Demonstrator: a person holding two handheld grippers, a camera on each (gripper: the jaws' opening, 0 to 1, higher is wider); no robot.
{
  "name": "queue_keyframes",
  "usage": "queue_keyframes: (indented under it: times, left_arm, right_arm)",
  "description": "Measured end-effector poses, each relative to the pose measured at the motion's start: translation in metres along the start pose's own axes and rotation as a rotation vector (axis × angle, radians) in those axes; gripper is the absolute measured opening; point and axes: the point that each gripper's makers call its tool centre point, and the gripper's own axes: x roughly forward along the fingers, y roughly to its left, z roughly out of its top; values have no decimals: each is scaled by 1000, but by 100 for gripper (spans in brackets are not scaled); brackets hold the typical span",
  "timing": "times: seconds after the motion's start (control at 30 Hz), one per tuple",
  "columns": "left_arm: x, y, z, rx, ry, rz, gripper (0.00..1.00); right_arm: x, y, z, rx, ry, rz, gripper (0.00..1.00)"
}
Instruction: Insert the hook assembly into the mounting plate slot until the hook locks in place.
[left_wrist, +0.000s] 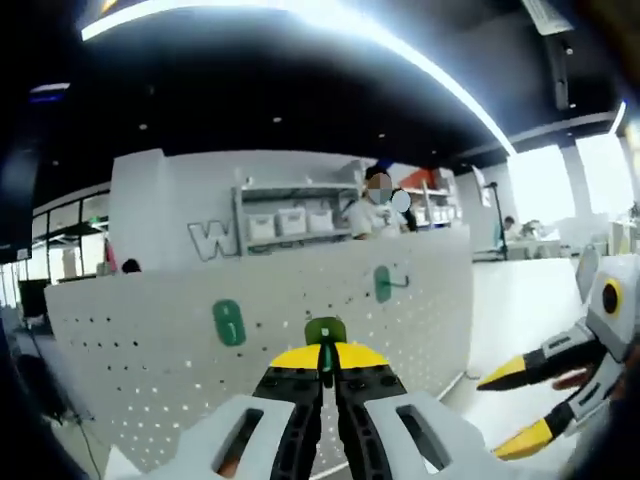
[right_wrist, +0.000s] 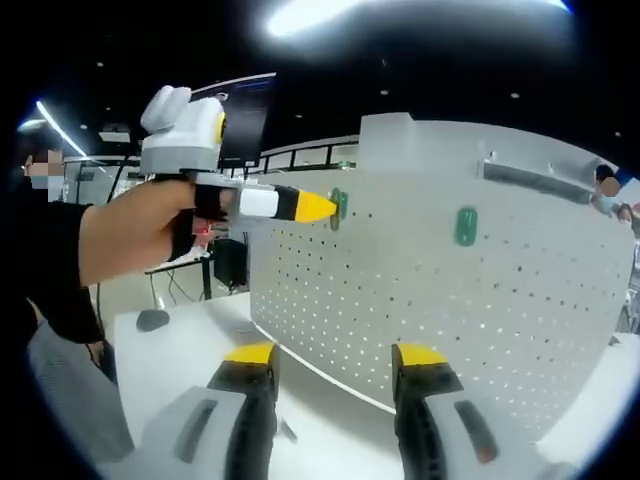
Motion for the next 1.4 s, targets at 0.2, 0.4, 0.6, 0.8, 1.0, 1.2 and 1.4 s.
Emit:
queue_keyframes:
  times: [0.2,0.4,0.6,0.8,1.0,1.2,1.4]
  left_arm:
    - [24,5,10,18,0,28,3]
    - [40,13,12,26,10,60,3]
    - [47,24,8,6,31,86,3]
    - [48,26,3,4,44,102,3]
    - [53,20,0,6,53,97,3]
    - [58,15,0,3,56,89,3]
    - [62,13,1,-1,54,92,3]
  right_arm:
    - [-2,0,4,8,-15,4,42]
    - [-3,-1,7,17,-25,6,42]
    - [-3,0,9,21,-31,12,42]
    - [-3,2,10,27,-36,17,42]
    - [-4,1,12,33,-45,20,42]
    - [-4,2,13,39,-46,25,42]
    - [-4,2,14,46,-53,28,42]
